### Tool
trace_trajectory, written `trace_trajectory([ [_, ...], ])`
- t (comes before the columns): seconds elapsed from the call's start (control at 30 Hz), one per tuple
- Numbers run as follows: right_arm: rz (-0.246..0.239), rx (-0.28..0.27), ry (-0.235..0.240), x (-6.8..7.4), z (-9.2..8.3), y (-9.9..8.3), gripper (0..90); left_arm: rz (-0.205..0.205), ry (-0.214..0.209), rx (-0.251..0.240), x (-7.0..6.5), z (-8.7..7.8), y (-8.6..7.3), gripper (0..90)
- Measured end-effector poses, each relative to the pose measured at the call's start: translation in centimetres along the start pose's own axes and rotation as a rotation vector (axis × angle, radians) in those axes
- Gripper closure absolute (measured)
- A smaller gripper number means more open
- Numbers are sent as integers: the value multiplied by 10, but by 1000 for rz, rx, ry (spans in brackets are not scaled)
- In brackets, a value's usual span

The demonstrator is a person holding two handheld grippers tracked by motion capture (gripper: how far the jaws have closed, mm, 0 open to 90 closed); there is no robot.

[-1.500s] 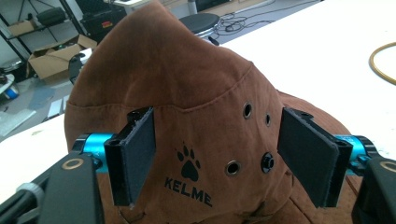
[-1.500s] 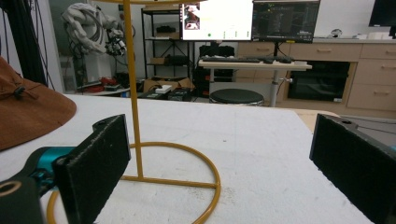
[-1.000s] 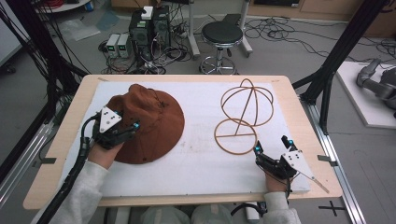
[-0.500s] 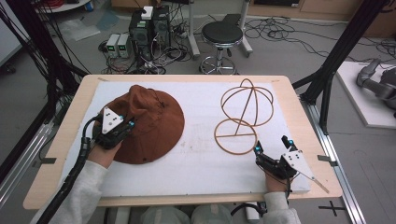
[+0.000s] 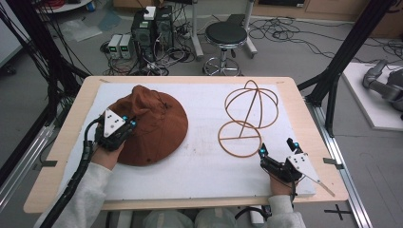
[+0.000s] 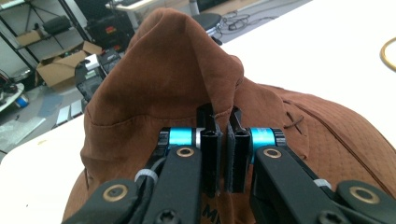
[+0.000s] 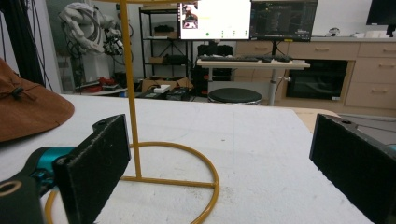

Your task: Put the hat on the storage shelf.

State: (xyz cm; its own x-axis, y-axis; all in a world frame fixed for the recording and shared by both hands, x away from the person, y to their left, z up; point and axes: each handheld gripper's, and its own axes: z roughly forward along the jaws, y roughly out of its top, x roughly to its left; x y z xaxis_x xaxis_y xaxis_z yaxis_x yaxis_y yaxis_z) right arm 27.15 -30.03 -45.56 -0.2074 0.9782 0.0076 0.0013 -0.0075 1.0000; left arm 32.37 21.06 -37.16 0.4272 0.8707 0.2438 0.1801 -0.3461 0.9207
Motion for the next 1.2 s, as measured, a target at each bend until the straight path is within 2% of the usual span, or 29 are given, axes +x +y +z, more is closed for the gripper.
trace_trajectory([
  [0.23, 2, 3, -3, 0, 0, 0, 47, -19, 20, -90, -1, -5, 15, 868],
  [0.4, -4, 1, -3, 0, 0, 0, 47, -36, 29, -128, -2, -5, 22, 869],
  [0.67, -6, 4, -1, 0, 1, 0, 48, -79, 39, -215, -3, -4, 33, 869],
  [0.73, 0, 9, 0, 0, 1, 0, 48, -62, 42, -241, -5, -6, 35, 869],
  [0.8, 0, 11, 0, 0, 1, 0, 55, -19, 56, -269, -11, -9, 37, 869],
  [0.83, -9, 14, 5, 1, 1, 0, 55, -11, 60, -284, -13, -10, 38, 869],
  [0.9, -15, 14, 5, 1, 2, 1, 55, -16, 59, -317, -14, -13, 39, 869],
  [1.07, -7, 20, 5, 1, 2, 1, 55, -65, 69, -393, -11, -18, 45, 869],
  [1.2, -12, 17, 6, 0, 2, 1, 55, -68, 70, -430, -11, -22, 53, 869],
])
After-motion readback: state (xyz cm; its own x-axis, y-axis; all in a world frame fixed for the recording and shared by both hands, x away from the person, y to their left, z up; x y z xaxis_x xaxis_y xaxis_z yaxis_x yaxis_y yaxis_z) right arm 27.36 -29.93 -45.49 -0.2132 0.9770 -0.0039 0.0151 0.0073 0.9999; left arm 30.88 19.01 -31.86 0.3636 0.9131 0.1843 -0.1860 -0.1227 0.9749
